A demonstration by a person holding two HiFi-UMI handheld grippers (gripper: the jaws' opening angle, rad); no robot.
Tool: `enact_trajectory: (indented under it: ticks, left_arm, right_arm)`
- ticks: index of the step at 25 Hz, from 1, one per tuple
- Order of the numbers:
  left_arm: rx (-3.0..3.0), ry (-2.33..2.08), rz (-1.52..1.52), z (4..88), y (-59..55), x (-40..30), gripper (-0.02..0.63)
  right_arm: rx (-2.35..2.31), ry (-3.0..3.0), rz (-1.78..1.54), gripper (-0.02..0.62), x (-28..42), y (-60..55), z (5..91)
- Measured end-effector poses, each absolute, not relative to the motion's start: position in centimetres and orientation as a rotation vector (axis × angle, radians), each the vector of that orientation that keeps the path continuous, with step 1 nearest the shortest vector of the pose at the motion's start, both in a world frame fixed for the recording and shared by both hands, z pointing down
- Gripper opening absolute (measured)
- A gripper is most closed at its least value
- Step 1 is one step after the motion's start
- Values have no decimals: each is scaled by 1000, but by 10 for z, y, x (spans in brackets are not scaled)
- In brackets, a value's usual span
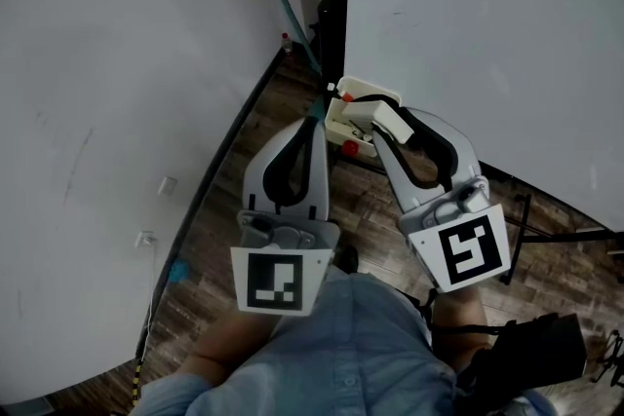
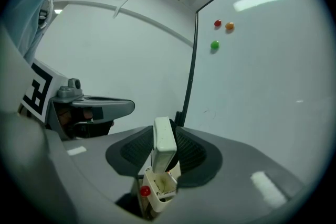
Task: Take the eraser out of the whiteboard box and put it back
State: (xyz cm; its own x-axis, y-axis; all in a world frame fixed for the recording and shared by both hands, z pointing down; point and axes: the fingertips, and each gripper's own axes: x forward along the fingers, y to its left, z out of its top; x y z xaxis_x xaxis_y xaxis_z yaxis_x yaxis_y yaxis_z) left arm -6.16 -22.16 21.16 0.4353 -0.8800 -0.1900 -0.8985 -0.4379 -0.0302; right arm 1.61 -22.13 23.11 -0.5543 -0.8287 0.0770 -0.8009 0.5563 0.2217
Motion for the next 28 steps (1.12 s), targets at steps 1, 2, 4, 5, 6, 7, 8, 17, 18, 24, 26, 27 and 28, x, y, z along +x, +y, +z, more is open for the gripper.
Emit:
enact_trajectory:
  ticks: [1,2,4,5,6,7,8,17,18,24,26,27,28]
  left_arm:
    - [-2557,1591,218,213,-224,-63,5]
    - [-2562,1592,214,214,-227,-64,5]
    - [-2574,1596,208,218,-234,-65,5]
    - [-2580,1599,205,221,-237,-66,5]
    - [-2587,1602,201,223,-241,-67,5]
    - [-2594,1605,195,226,-245,-68,5]
    - [-2603,1608,189,229,-249,-70,5]
    - [-2662,1610,144,250,-285,-78,5]
    - [-2669,1608,140,251,-288,-79,5]
    - [-2714,1591,116,262,-301,-80,5]
    - [-2727,1589,108,267,-305,-81,5]
    - [-2733,1589,103,269,-307,-82,5]
    - [-2738,1589,98,271,-310,-82,5]
  right_arm:
    - [1378,-2608,-234,129,15,-224,234]
    - [1372,-2599,-227,129,14,-227,238]
    - [1361,-2578,-214,130,11,-234,247]
    - [1356,-2565,-208,130,11,-238,252]
    - [1352,-2552,-200,130,9,-242,257]
    - [1349,-2542,-188,130,8,-245,263]
    - [1345,-2535,-172,130,7,-249,268]
    - [1293,-2472,-73,130,-8,-274,306]
    - [1285,-2465,-64,130,-10,-276,310]
    - [1249,-2404,-9,132,-16,-284,335]
    - [1236,-2381,1,133,-18,-287,343]
    - [1230,-2369,5,135,-19,-289,347]
    - [1222,-2356,11,135,-20,-290,351]
